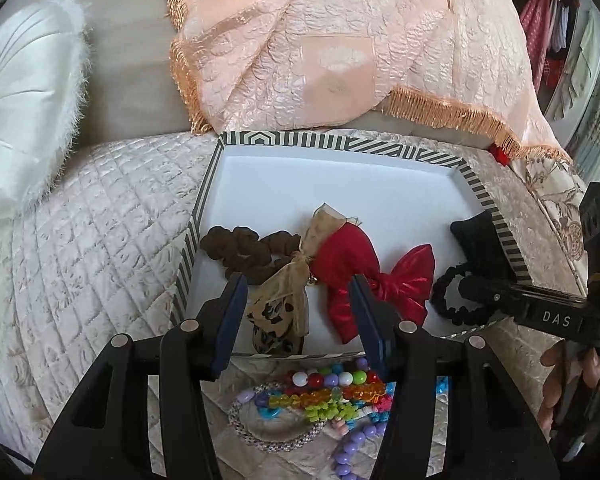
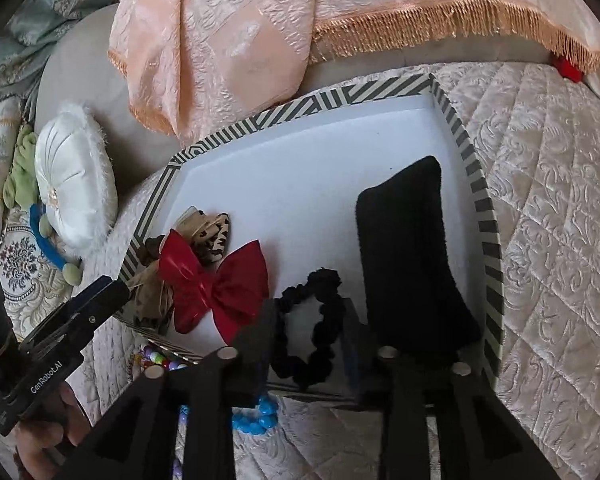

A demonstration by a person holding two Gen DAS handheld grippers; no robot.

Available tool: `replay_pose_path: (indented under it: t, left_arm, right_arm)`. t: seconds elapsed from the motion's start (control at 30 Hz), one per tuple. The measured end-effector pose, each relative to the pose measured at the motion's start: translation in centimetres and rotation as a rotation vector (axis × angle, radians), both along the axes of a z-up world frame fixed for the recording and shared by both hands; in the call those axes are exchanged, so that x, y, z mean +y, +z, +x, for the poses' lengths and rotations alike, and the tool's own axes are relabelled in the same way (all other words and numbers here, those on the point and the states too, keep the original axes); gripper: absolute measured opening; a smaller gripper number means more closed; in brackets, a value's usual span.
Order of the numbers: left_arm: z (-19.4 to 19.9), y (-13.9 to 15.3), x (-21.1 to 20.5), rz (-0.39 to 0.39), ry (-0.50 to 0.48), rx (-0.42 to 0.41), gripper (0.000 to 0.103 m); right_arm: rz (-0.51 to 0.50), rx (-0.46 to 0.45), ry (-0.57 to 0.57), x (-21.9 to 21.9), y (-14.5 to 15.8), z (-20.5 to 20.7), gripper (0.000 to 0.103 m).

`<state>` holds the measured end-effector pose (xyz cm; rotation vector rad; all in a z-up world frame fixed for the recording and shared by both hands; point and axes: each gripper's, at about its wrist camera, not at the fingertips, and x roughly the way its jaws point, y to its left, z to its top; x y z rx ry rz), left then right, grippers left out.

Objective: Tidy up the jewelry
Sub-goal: 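Release the red bow from the left gripper into the tray while the right drops the scrunchie, then move the left gripper to the rhinestone bracelet while the right moves to the purple bead bracelet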

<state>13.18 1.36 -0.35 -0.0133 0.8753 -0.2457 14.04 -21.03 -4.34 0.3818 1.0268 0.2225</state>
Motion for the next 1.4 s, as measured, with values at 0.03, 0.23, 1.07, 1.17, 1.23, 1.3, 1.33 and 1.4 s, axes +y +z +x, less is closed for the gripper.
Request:
replay_pose_path:
  t: [0.03, 0.23, 1.07, 1.17, 1.23, 1.3, 1.33, 1.4]
  left_arm:
    - [0.0, 0.1, 0.2, -0.002, 0.001, -0.003, 0.052]
    - [-0.3, 0.9, 1.2, -0.019, 0.016, -0.029, 0.052]
    - [-10.2, -4.1, 4.2, -0.022, -0.041, 0.136, 0.052]
    - [-9.6, -5.5, 5.3, -0.065, 0.005, 0.19, 0.052]
    - [-9.6, -5.7, 5.4, -0.084, 0.011, 0.173, 0.054]
    - [-9.6, -6.0, 5.1, -0.103, -0.009, 0.17, 0.073]
    - [-9.6, -6.0, 4.9, -0.112, -0.036, 0.172, 0.079]
    - [-9.4, -5.9, 4.2, -0.076, -0.059, 0.176, 0.081]
  right_arm:
    - [-0.007, 0.002, -0.002, 0.1, 0.0, 0.0, 0.041]
    - [0.033, -0.049, -0.015, 0.1, 1.5, -0.4, 0.089]
    - [-0.32, 0.05, 0.031, 4.3, -1.5, -11.3, 0.103]
    - [-0.425, -0.012, 0.083, 5.6, -2.3, -12.1, 0.103]
    - [-0.429, -0.024, 0.089, 5.7, -2.5, -12.3, 0.103]
    - [-0.433, -0.035, 0.098, 5.7, -2.6, -12.4, 0.103]
    - [-0.437, -0.032, 0.103, 5.8, -2.5, -12.4, 0.103]
    - [-0.443, -0.007, 0.105, 5.7, -2.3, -12.2, 0.103]
